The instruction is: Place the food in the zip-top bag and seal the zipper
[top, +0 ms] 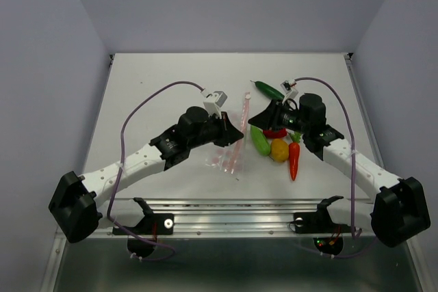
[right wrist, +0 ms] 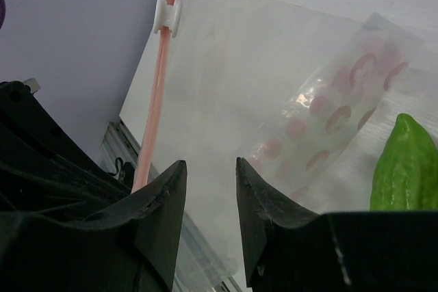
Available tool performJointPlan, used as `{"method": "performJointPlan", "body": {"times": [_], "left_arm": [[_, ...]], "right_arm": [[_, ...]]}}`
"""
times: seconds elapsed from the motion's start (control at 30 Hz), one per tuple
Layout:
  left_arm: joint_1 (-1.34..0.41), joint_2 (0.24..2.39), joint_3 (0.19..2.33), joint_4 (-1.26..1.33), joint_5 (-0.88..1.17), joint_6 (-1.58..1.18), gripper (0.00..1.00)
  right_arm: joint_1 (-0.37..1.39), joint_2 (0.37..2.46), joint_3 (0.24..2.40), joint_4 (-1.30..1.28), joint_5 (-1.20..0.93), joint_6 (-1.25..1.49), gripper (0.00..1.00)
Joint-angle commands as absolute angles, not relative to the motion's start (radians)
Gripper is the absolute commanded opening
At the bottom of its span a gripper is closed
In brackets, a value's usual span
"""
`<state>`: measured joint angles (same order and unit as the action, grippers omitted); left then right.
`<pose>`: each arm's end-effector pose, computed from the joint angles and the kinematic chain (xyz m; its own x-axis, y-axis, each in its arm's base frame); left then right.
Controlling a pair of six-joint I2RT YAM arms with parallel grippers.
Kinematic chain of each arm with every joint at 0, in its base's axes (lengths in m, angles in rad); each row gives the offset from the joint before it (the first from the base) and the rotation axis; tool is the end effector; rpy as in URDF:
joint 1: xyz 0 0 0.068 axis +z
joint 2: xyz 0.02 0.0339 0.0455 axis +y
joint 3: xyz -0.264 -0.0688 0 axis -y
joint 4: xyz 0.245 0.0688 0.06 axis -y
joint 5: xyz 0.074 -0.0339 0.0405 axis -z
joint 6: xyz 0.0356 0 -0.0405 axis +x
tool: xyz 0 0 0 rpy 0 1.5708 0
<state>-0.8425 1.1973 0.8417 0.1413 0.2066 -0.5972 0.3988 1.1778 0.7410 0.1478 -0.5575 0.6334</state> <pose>0.1813 -0.2143 0.3071 -0.6028 -0.1510 -0.7835 0.6347 0.5042 -0.5855 0.2380 0.1207 0.2784 -0.6833 0.2571 -0.6833 -0.4868 0.5371 0.6889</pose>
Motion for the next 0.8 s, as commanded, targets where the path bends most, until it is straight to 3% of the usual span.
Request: {"method": "performJointPlan", "body": {"times": [0.0,0.77], "left_arm": [[-0.841,1.183,0.825,0.213,0.244,-0.603,0.00],[-0.841,1.170,0.811,0.219,0.227,-0.614,0.00]], "right_arm": [[0.408,1.181,0.775,0.221,-0.571,0.638,0.41],[0.417,1.123,0.798,0.192,-0.607,0.646,0.41]]}}
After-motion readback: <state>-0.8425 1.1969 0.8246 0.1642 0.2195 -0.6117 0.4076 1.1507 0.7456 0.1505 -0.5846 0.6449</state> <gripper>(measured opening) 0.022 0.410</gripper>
